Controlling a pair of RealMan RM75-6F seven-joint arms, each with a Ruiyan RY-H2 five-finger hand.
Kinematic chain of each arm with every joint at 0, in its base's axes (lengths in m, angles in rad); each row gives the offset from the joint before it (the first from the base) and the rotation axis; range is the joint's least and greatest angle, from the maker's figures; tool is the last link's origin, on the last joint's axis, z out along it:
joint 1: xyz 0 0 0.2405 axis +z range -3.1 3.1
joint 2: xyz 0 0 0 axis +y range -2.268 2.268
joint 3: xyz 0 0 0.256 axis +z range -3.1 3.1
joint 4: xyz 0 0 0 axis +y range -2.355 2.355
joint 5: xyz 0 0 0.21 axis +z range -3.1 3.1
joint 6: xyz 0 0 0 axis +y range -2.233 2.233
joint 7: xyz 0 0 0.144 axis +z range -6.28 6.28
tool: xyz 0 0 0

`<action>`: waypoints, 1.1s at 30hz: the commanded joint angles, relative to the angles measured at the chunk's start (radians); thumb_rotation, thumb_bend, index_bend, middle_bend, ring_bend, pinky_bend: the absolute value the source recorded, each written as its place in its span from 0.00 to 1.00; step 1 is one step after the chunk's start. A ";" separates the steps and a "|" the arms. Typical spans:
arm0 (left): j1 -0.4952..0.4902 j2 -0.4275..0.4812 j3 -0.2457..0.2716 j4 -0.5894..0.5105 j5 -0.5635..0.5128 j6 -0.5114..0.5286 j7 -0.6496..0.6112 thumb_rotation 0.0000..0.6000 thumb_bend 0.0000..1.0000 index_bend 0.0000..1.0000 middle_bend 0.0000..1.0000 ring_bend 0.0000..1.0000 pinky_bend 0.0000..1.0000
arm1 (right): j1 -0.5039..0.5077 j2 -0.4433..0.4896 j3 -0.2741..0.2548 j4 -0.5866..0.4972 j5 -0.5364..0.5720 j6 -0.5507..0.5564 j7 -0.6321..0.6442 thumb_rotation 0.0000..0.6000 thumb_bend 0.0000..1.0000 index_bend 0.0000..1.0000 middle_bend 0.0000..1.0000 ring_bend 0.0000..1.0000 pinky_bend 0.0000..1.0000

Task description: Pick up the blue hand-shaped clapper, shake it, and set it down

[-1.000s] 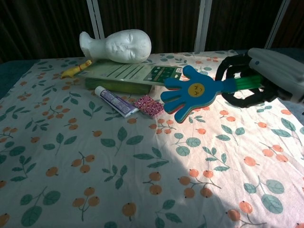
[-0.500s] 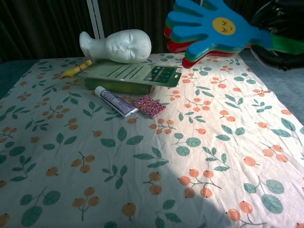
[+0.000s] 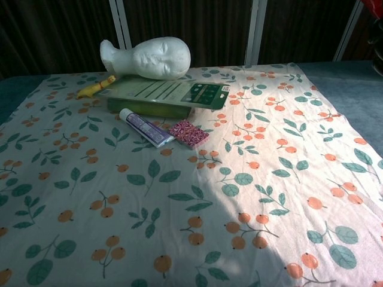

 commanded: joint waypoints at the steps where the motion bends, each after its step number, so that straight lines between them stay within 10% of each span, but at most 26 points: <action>1: 0.000 0.001 0.001 -0.001 0.001 0.000 0.001 1.00 0.43 0.41 0.13 0.05 0.26 | 0.000 -0.003 0.000 0.017 -0.027 0.005 -0.030 1.00 0.88 0.82 0.77 0.90 1.00; 5: 0.000 0.000 0.000 -0.001 0.001 0.000 0.002 1.00 0.43 0.41 0.13 0.05 0.26 | 0.015 -0.030 -0.009 0.093 -0.106 0.037 -0.200 1.00 0.88 0.82 0.77 0.90 1.00; 11: 0.000 0.002 0.001 -0.001 0.001 0.000 -0.002 1.00 0.43 0.41 0.13 0.05 0.26 | 0.038 -0.075 -0.038 0.269 -0.230 0.048 -0.823 1.00 0.88 0.83 0.78 0.91 1.00; 19: 0.001 0.003 0.002 -0.002 0.003 0.001 -0.003 1.00 0.43 0.41 0.13 0.05 0.26 | 0.023 -0.077 -0.035 0.238 -0.200 -0.014 -1.299 1.00 0.88 0.86 0.78 0.91 1.00; 24: 0.001 0.003 0.002 -0.001 0.002 0.001 -0.003 1.00 0.43 0.41 0.13 0.05 0.26 | 0.020 -0.074 -0.032 0.203 -0.182 -0.025 -1.334 1.00 0.88 0.86 0.78 0.91 1.00; 33: 0.001 0.002 0.001 -0.001 0.001 0.002 -0.004 1.00 0.43 0.41 0.13 0.05 0.26 | 0.027 -0.003 -0.027 0.014 -0.092 -0.070 -0.571 1.00 0.88 0.86 0.78 0.91 1.00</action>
